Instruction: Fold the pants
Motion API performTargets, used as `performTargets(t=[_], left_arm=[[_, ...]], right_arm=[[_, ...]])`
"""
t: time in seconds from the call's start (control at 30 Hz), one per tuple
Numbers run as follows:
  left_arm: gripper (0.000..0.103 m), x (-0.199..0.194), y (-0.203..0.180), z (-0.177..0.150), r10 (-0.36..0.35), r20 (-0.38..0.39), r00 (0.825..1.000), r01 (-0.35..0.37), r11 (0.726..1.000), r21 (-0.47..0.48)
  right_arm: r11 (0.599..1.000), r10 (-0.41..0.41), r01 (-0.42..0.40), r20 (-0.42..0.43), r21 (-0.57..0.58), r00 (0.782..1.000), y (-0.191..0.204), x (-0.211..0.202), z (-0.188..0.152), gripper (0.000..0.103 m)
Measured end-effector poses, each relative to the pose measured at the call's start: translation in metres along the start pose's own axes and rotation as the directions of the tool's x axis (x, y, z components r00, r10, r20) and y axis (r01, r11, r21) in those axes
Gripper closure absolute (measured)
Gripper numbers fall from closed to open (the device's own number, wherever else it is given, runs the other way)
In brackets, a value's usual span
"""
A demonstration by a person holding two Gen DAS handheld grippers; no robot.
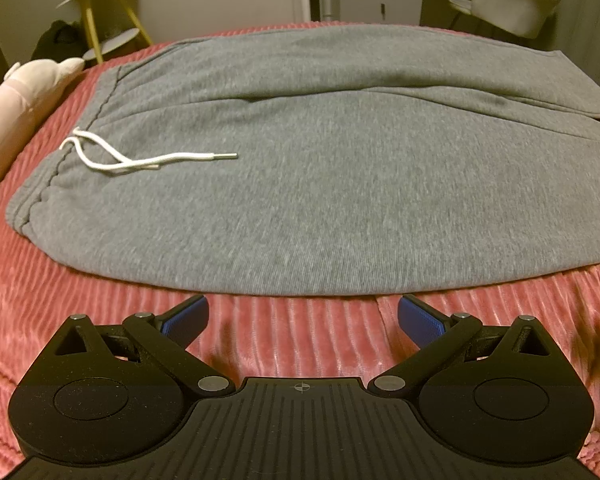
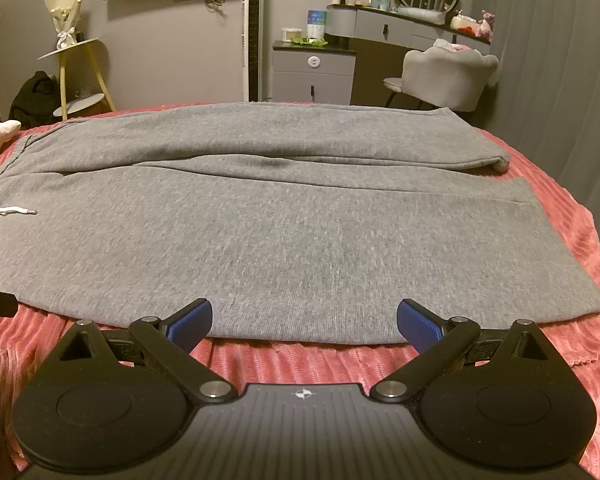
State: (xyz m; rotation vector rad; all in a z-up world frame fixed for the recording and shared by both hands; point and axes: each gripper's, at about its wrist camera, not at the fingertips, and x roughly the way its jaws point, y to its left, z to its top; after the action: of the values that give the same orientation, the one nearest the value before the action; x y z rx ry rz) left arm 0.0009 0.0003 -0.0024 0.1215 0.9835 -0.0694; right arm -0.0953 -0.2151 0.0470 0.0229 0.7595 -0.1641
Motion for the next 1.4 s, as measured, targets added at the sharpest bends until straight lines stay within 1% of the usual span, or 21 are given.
performTargets(t=[0.7,1.4], left_arm=[[0.0,0.0004,0.0004,0.0002,-0.005,-0.003,1.0,0.005,1.0,-0.002],[0.0,0.0028,0.0014,-0.0063,-0.005,-0.004,1.0,0.005,1.0,-0.004]], right_arm=[[1.0,-0.007,0.007,0.002,0.007,1.0,-0.001,-0.0028,0.0019,0.004],[1.0,-0.009,0.009,0.002,0.011,1.0,-0.0013,-0.0019,0.0021,0.004]])
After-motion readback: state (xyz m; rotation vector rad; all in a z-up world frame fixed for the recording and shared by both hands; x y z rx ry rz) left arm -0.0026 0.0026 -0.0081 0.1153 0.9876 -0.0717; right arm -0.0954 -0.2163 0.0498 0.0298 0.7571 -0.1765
